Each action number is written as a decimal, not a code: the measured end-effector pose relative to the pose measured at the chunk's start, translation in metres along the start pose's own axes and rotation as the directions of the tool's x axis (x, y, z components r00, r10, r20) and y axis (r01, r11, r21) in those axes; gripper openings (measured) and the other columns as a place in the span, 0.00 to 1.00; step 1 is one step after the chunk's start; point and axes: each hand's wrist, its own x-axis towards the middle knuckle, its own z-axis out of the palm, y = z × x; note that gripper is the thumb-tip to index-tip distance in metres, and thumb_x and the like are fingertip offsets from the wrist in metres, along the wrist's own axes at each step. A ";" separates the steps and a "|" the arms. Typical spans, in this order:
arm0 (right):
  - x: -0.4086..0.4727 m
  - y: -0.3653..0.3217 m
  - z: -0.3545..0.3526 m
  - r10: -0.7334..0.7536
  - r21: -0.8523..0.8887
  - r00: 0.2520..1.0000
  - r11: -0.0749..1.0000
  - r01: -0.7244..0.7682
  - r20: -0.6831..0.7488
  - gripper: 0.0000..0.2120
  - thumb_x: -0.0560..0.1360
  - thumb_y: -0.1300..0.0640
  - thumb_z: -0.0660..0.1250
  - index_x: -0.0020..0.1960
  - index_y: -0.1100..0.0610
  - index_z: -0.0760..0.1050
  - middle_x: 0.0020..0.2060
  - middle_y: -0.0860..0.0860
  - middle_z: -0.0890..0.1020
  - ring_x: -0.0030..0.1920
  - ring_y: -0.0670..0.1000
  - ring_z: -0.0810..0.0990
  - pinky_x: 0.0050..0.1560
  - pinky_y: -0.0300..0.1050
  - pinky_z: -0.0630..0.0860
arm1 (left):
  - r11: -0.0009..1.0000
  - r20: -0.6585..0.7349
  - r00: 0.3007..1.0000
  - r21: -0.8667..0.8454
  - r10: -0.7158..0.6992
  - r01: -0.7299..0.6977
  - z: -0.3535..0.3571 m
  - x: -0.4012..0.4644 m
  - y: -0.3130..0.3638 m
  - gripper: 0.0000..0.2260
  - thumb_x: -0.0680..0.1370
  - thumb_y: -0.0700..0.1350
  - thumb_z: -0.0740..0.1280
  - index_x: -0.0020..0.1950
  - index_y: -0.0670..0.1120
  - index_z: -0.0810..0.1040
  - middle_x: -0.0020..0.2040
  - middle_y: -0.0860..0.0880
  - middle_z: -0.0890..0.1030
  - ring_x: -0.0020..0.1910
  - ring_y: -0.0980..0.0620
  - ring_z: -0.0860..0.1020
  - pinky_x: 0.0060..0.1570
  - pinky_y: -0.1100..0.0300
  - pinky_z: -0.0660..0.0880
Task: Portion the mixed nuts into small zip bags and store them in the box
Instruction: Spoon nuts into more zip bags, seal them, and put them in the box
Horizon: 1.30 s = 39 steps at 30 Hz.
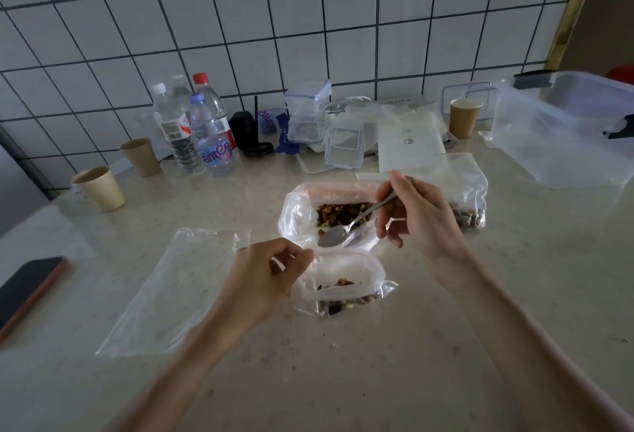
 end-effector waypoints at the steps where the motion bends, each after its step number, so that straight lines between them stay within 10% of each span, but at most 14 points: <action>1: 0.001 0.001 -0.001 0.061 0.055 0.996 0.997 -0.058 -0.058 0.20 0.88 0.52 0.56 0.47 0.63 0.77 0.30 0.60 0.79 0.29 0.59 0.76 0.26 0.46 0.66 | 1.000 -0.034 0.999 -0.001 0.003 -0.003 -0.003 0.003 0.000 0.12 0.78 0.61 0.70 0.39 0.56 0.82 0.35 0.57 0.83 0.26 0.56 0.81 0.31 0.68 0.74; 6: 0.005 0.005 -0.005 0.260 0.133 0.948 0.962 -0.238 -0.182 0.20 0.88 0.50 0.56 0.50 0.63 0.79 0.36 0.58 0.86 0.34 0.56 0.85 0.26 0.46 0.74 | 0.996 -0.247 0.967 0.046 -0.063 0.077 -0.017 0.035 -0.005 0.20 0.75 0.66 0.70 0.49 0.49 0.77 0.41 0.55 0.81 0.39 0.55 0.81 0.39 0.60 0.74; 11: 0.003 0.008 -0.001 0.329 0.049 0.935 0.944 -0.325 -0.135 0.19 0.87 0.50 0.57 0.51 0.63 0.79 0.41 0.61 0.88 0.39 0.59 0.88 0.27 0.44 0.77 | 0.972 -0.096 0.969 0.022 -0.229 0.232 0.002 0.065 -0.005 0.32 0.74 0.68 0.71 0.66 0.46 0.74 0.53 0.54 0.79 0.51 0.53 0.80 0.48 0.56 0.75; 20: 0.003 0.021 0.001 0.369 -0.005 0.923 0.928 -0.372 -0.108 0.17 0.87 0.54 0.59 0.54 0.67 0.79 0.42 0.60 0.88 0.43 0.60 0.89 0.34 0.47 0.83 | 0.978 -0.056 0.977 -0.029 -0.206 0.204 0.029 0.067 -0.019 0.15 0.71 0.46 0.75 0.56 0.50 0.77 0.46 0.52 0.83 0.44 0.49 0.83 0.46 0.42 0.84; 34: 0.004 0.026 0.013 0.393 0.129 0.916 0.915 -0.382 -0.077 0.13 0.87 0.60 0.56 0.60 0.66 0.76 0.47 0.60 0.88 0.47 0.60 0.89 0.37 0.46 0.84 | 0.935 -0.011 0.991 -0.334 -0.133 0.121 0.027 0.056 -0.008 0.10 0.74 0.58 0.74 0.53 0.58 0.81 0.45 0.52 0.87 0.43 0.50 0.87 0.45 0.38 0.84; 39: 0.004 0.030 0.013 0.343 0.095 0.937 0.937 -0.336 -0.070 0.12 0.87 0.62 0.57 0.61 0.65 0.77 0.48 0.59 0.88 0.48 0.60 0.89 0.38 0.46 0.84 | 0.963 -0.070 0.996 -0.269 -0.054 0.033 0.027 0.057 -0.006 0.22 0.76 0.68 0.65 0.55 0.52 0.81 0.45 0.49 0.87 0.41 0.52 0.86 0.46 0.39 0.83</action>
